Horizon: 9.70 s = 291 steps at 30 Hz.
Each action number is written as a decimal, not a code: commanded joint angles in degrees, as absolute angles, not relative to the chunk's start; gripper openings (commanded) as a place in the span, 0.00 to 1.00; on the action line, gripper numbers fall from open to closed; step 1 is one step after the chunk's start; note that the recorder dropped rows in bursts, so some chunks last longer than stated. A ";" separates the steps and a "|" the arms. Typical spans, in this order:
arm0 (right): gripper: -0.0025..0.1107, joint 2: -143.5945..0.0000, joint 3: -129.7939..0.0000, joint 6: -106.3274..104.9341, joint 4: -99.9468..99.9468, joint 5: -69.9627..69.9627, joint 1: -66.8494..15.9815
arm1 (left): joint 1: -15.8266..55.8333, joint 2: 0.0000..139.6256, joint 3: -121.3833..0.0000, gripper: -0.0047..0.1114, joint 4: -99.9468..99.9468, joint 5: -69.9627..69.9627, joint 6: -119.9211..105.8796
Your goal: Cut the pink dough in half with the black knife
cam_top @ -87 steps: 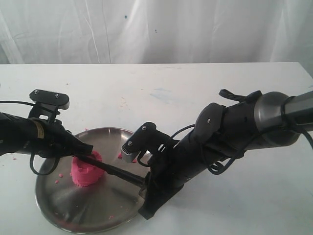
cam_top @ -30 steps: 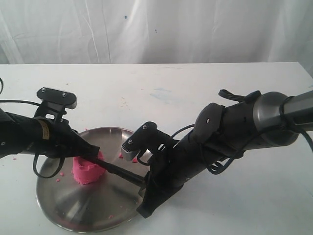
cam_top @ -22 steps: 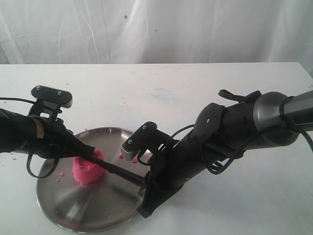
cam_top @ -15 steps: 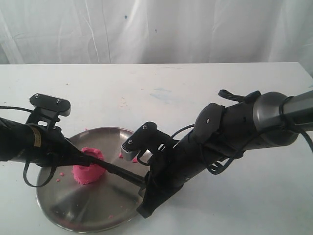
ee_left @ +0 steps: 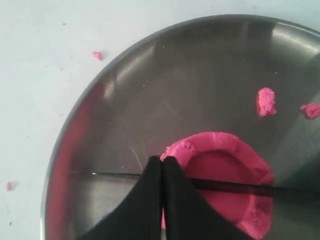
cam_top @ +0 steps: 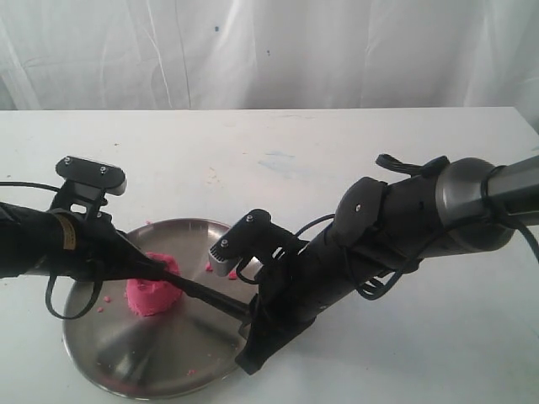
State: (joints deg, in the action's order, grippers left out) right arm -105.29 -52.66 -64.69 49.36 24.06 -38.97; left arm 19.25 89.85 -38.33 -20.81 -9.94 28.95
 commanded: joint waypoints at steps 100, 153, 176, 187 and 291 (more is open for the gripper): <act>0.02 -105.52 -54.86 -59.77 48.81 27.31 -39.08 | 15.93 90.74 -55.06 0.04 -17.02 22.40 16.41; 0.02 -106.00 -54.77 -55.46 43.94 26.98 -39.08 | 16.14 103.46 -54.70 0.04 3.21 14.21 -3.42; 0.12 -109.58 -54.77 -55.25 43.47 29.38 -39.08 | 16.14 103.44 -54.70 0.04 3.21 14.65 -3.42; 0.13 -109.58 -54.77 -57.22 43.47 27.44 -39.08 | 16.14 103.44 -54.70 0.04 3.21 14.55 -3.42; 0.02 -109.12 -57.67 -37.50 24.71 29.10 -42.73 | 16.14 77.14 -58.72 0.04 2.95 17.19 -1.52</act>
State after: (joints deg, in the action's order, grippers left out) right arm -108.61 -57.91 -41.38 30.04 27.59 -42.90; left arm 15.83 77.80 -58.64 2.53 16.58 -1.80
